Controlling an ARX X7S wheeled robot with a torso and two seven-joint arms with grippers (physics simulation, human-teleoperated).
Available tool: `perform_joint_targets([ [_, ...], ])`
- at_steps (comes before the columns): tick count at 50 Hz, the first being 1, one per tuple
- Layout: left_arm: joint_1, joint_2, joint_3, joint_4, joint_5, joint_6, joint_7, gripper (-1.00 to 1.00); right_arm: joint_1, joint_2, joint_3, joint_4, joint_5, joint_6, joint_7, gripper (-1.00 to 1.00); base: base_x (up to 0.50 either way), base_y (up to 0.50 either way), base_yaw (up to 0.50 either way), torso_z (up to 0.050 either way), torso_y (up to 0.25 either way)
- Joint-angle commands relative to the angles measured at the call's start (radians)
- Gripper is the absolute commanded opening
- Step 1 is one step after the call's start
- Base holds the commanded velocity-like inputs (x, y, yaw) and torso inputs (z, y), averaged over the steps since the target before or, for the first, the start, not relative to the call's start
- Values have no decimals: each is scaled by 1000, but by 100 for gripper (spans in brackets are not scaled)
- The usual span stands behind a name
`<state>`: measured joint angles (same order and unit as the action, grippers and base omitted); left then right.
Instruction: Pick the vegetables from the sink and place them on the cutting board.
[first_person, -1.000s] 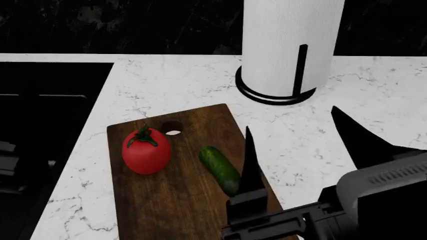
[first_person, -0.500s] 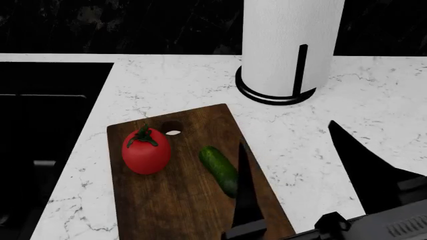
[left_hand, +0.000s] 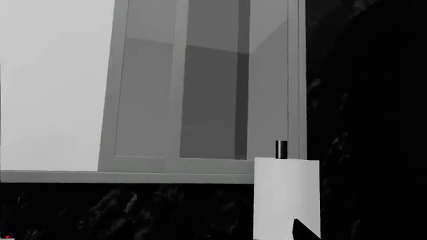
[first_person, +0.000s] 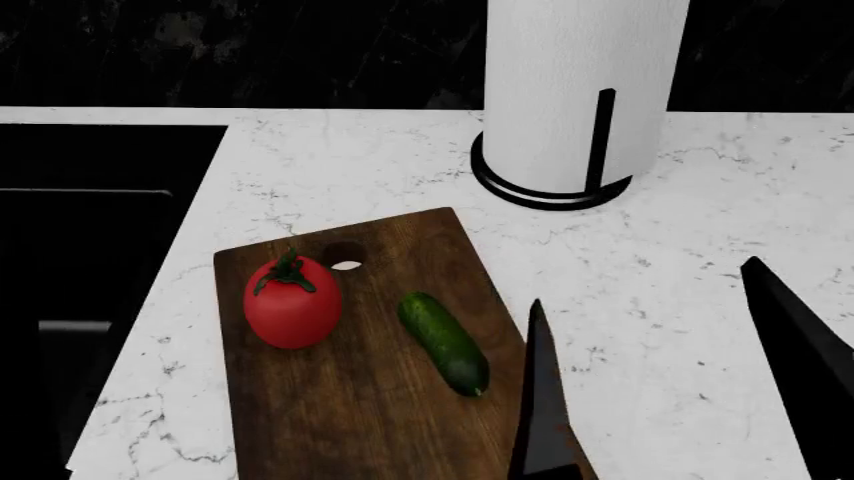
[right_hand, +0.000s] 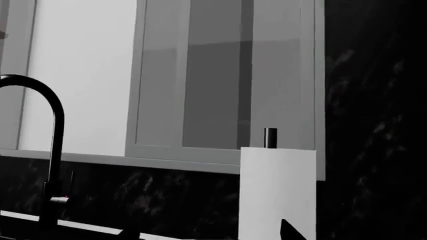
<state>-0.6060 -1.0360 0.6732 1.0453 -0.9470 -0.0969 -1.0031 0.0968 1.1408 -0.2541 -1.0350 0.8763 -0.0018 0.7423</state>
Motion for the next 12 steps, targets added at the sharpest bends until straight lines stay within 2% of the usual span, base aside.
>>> perform_joint_targets([
  [1, -453, -209, 700, 2, 147, 342, -197, 100, -36, 221, -153, -11, -112, -285, 163, 100, 0, 0, 0, 0, 0],
  [8, -998, -190, 1344, 2, 249, 498, -362, 100, 98, 314, -359, -12, -182, -393, 241, 100, 0, 0, 0, 0, 0],
  [12, -1219, -133, 1615, 2, 306, 570, -465, 100, 178, 324, -449, -12, -195, -405, 255, 100, 0, 0, 0, 0, 0],
])
